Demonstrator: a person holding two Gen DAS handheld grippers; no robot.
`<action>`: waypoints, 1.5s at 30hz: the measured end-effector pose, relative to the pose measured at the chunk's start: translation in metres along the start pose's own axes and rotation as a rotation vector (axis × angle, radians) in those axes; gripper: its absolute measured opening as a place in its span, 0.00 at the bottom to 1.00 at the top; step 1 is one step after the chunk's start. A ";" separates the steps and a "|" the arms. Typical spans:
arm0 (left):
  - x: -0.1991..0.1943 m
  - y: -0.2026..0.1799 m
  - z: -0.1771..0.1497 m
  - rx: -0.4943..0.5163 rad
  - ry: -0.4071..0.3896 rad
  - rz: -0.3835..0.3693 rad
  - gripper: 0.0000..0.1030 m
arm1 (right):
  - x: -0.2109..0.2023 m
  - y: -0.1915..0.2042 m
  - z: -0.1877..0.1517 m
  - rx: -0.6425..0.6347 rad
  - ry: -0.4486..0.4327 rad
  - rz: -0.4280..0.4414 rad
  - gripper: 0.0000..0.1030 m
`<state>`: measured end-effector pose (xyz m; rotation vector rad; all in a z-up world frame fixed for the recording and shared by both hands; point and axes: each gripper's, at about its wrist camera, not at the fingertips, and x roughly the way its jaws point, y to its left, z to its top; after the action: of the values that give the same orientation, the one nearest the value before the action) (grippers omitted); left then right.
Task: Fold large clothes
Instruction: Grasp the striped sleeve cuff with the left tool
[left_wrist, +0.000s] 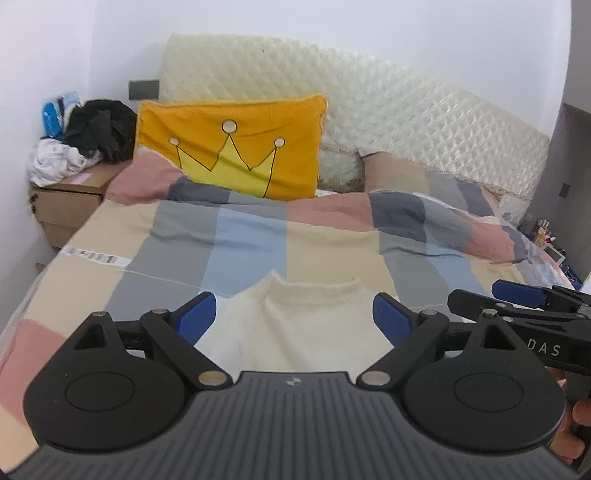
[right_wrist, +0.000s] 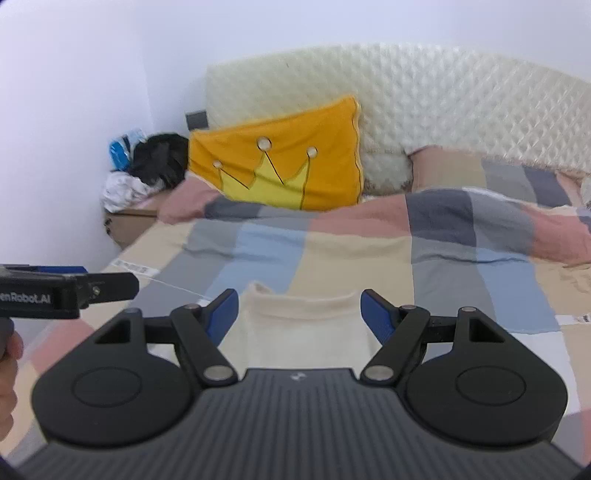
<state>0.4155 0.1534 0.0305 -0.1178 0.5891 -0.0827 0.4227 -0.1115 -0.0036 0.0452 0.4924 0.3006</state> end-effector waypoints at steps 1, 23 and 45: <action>-0.019 -0.002 -0.006 -0.003 -0.007 0.002 0.92 | -0.013 0.003 -0.003 -0.003 -0.007 -0.001 0.73; -0.209 0.066 -0.188 -0.075 0.111 0.186 0.91 | -0.159 0.035 -0.135 0.035 -0.001 0.108 0.73; -0.112 0.135 -0.295 0.035 0.518 0.376 0.84 | -0.083 0.022 -0.219 0.060 0.205 0.106 0.73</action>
<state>0.1639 0.2744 -0.1692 0.0529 1.1165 0.2491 0.2436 -0.1214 -0.1560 0.0997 0.7039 0.3962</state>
